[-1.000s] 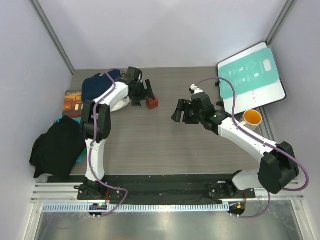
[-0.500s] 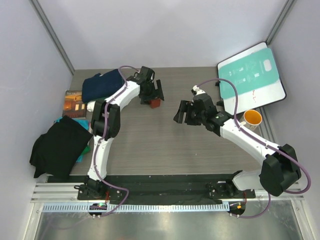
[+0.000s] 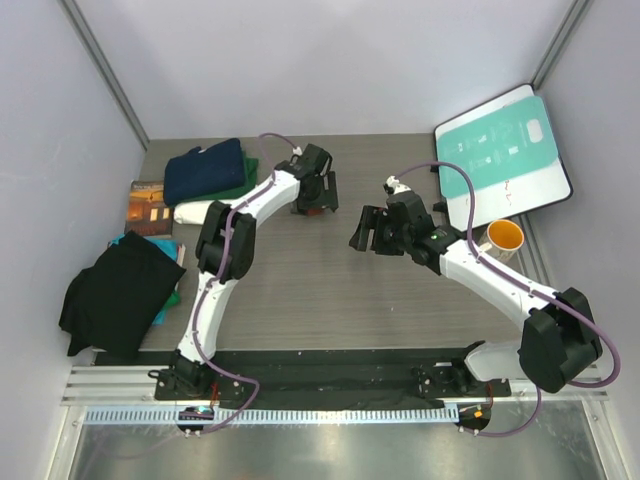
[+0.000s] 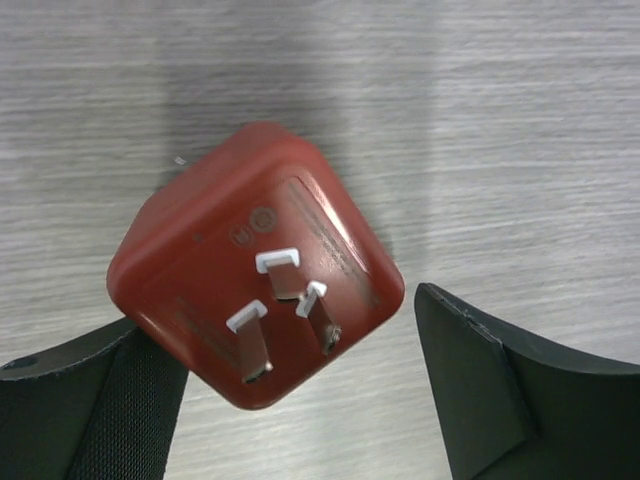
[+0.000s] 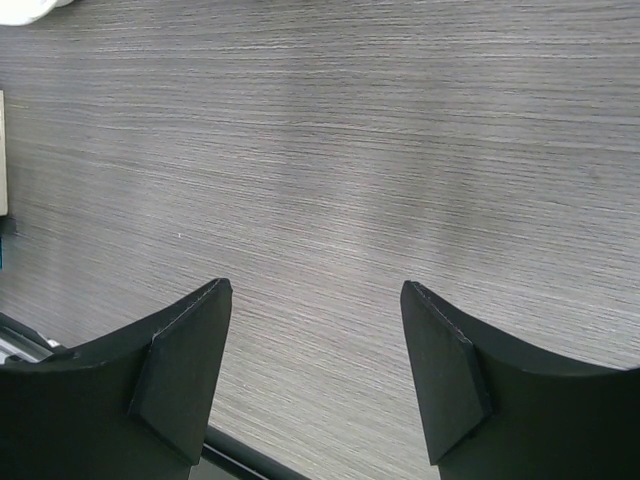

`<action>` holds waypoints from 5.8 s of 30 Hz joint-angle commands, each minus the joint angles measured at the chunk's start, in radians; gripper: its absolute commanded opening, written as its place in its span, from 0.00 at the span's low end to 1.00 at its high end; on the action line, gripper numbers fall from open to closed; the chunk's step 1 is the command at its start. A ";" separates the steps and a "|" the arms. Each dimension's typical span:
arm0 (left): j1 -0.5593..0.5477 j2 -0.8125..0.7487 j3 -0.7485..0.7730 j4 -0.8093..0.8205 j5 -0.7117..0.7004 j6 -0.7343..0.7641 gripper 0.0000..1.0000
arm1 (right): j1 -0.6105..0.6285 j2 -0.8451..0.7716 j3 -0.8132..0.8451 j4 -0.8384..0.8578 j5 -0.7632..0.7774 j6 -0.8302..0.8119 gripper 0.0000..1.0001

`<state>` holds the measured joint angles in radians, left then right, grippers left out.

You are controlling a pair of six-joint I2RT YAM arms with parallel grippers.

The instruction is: Fold and stack the t-shirts

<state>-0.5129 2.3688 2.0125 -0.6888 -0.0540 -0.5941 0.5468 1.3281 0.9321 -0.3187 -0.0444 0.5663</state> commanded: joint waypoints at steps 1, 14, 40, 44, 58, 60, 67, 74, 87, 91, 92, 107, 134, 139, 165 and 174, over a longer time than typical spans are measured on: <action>-0.015 -0.016 -0.046 0.109 -0.061 -0.003 0.87 | -0.007 -0.046 0.002 0.020 -0.009 0.007 0.74; -0.018 -0.083 -0.130 0.115 -0.228 0.008 0.89 | -0.011 -0.024 -0.021 0.035 -0.028 0.015 0.74; -0.018 0.041 0.051 0.150 -0.256 0.088 0.91 | -0.024 -0.001 -0.013 0.041 -0.063 0.009 0.74; -0.018 0.041 0.054 0.141 -0.248 0.089 0.71 | -0.024 0.005 -0.015 0.043 -0.071 0.014 0.74; -0.013 -0.111 -0.153 0.199 -0.245 0.105 0.00 | -0.025 0.002 -0.032 0.059 -0.098 0.038 0.74; 0.008 -0.176 -0.190 0.228 -0.267 0.105 0.00 | -0.025 -0.004 -0.033 0.059 -0.103 0.038 0.74; 0.195 -0.256 -0.129 0.124 -0.221 0.149 0.00 | -0.028 -0.004 -0.029 0.047 -0.101 0.026 0.74; 0.442 -0.186 0.072 -0.021 -0.135 0.157 0.00 | -0.028 0.003 -0.022 0.033 -0.117 0.024 0.74; 0.617 0.018 0.384 -0.032 -0.107 0.120 0.00 | -0.030 0.033 -0.041 0.047 -0.153 0.021 0.72; 0.616 0.119 0.498 -0.104 -0.103 0.122 0.00 | -0.031 0.039 -0.049 0.047 -0.158 0.017 0.72; 0.616 0.133 0.517 -0.124 -0.099 0.126 0.00 | -0.031 0.039 -0.049 0.046 -0.160 0.018 0.72; 0.619 0.142 0.421 -0.087 -0.069 0.151 0.00 | -0.031 0.056 -0.081 0.078 -0.172 0.044 0.72; 0.352 0.032 0.305 -0.037 -0.064 0.221 0.00 | -0.033 0.002 -0.170 0.139 -0.204 0.072 0.71; 0.326 0.055 0.316 -0.041 -0.067 0.209 0.00 | -0.034 -0.006 -0.176 0.138 -0.203 0.069 0.71; 0.297 0.247 0.442 -0.029 -0.099 0.152 0.00 | -0.051 -0.032 -0.226 0.135 -0.195 0.084 0.72; 0.312 0.297 0.505 -0.017 -0.101 0.109 0.23 | -0.051 -0.029 -0.227 0.133 -0.193 0.084 0.71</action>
<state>-0.2134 2.6514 2.4809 -0.7296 -0.1421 -0.4519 0.4995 1.2968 0.6899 -0.2073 -0.2375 0.6460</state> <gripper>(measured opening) 0.719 0.714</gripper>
